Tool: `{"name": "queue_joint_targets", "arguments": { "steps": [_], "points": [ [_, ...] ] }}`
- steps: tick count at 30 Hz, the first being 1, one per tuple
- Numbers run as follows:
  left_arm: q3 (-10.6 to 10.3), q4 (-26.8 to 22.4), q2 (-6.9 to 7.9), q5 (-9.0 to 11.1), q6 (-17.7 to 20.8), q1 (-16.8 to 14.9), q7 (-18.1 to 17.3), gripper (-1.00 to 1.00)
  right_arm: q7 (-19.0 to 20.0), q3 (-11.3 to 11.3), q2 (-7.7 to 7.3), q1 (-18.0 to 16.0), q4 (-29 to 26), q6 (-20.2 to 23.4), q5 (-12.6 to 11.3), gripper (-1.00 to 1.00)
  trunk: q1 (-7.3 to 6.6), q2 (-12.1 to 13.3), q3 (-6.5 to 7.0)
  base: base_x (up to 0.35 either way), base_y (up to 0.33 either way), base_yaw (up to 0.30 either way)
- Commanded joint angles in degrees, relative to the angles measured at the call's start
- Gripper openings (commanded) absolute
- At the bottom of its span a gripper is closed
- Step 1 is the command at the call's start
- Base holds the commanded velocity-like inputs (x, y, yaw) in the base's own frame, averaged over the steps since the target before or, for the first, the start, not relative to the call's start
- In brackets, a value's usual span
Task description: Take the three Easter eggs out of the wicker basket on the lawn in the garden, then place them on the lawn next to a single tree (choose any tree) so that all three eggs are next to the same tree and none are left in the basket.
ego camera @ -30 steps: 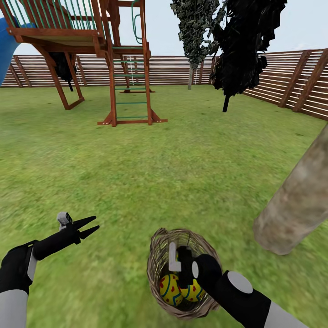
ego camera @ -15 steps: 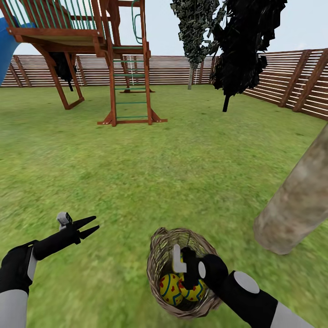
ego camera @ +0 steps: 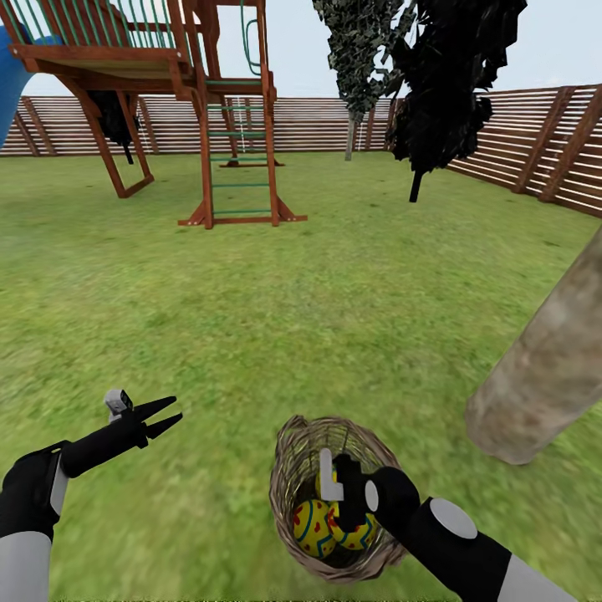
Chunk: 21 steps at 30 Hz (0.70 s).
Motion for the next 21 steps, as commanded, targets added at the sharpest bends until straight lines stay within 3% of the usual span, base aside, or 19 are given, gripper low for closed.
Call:
{"name": "queue_joint_targets", "arguments": {
  "steps": [1, 9, 21],
  "points": [
    [0.16, -0.04, -0.03, -0.58, 0.6, -0.05, -0.49, 1.0, 0.31, 0.1, -0.04, -0.05, -0.11, 0.2, 0.46, 1.0, -0.01, -0.02, -0.14, 0.0, 0.0, 0.0],
    [0.15, -0.03, -0.03, -0.52, 0.6, -0.05, -0.49, 1.0, 0.39, -2.25, -0.92, -0.07, -0.57, 0.17, 0.62, 1.0, -0.01, -0.02, -0.86, 0.0, 0.0, 0.0],
    [0.15, -0.03, -0.03, -0.51, 0.6, -0.05, -0.49, 1.0, 0.42, -2.65, -0.79, -0.06, -0.79, 0.17, 0.64, 1.0, -0.01, -0.02, -1.94, 0.0, 0.0, 0.0]
  ]
}}
